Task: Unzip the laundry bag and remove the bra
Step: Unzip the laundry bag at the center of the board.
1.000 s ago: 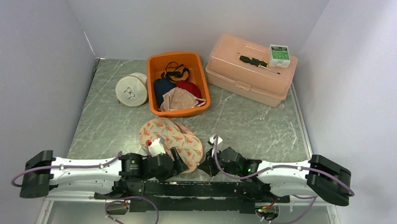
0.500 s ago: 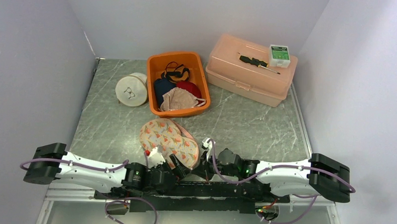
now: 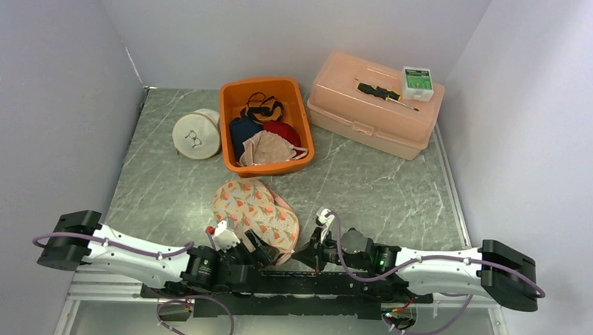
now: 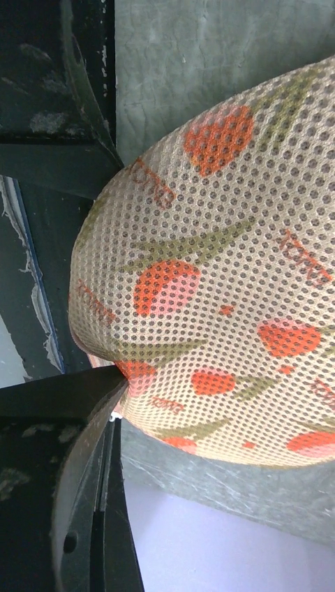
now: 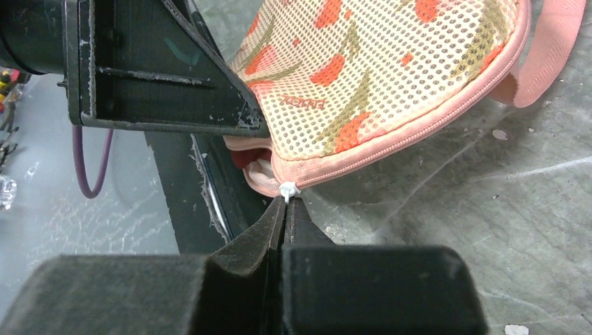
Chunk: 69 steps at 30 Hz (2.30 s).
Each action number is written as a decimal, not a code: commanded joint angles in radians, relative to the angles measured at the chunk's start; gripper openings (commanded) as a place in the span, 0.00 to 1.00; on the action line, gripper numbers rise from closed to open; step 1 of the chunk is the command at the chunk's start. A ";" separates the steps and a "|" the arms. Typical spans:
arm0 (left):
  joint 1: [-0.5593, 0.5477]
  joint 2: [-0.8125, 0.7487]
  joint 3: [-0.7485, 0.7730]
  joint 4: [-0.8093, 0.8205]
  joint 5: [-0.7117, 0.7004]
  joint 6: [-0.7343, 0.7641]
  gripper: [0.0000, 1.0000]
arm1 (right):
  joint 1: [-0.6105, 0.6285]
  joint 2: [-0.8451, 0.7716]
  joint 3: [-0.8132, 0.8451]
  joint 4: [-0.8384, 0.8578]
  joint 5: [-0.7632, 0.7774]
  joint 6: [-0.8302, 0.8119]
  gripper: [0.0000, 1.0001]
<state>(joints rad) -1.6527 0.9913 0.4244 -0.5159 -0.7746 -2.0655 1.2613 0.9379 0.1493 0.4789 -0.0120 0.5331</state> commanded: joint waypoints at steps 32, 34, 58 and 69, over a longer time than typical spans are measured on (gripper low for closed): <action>0.004 -0.205 0.021 -0.117 -0.178 0.327 0.03 | 0.060 -0.053 -0.032 -0.154 0.437 0.241 0.00; 0.004 -0.215 0.032 -0.129 -0.192 0.361 0.03 | 0.050 -0.062 -0.041 -0.160 0.452 0.255 0.00; 0.512 -0.065 -0.126 0.543 0.377 0.849 0.03 | 0.015 -0.257 -0.136 -0.213 0.434 0.334 0.00; 0.689 -0.255 -0.091 0.213 0.465 0.826 0.40 | 0.035 0.099 -0.023 0.021 0.316 0.244 0.00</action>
<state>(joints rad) -0.9867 0.8017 0.2890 -0.1402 -0.2584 -1.2163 1.2869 0.9646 0.0849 0.4187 0.3431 0.8288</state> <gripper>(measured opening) 0.234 0.015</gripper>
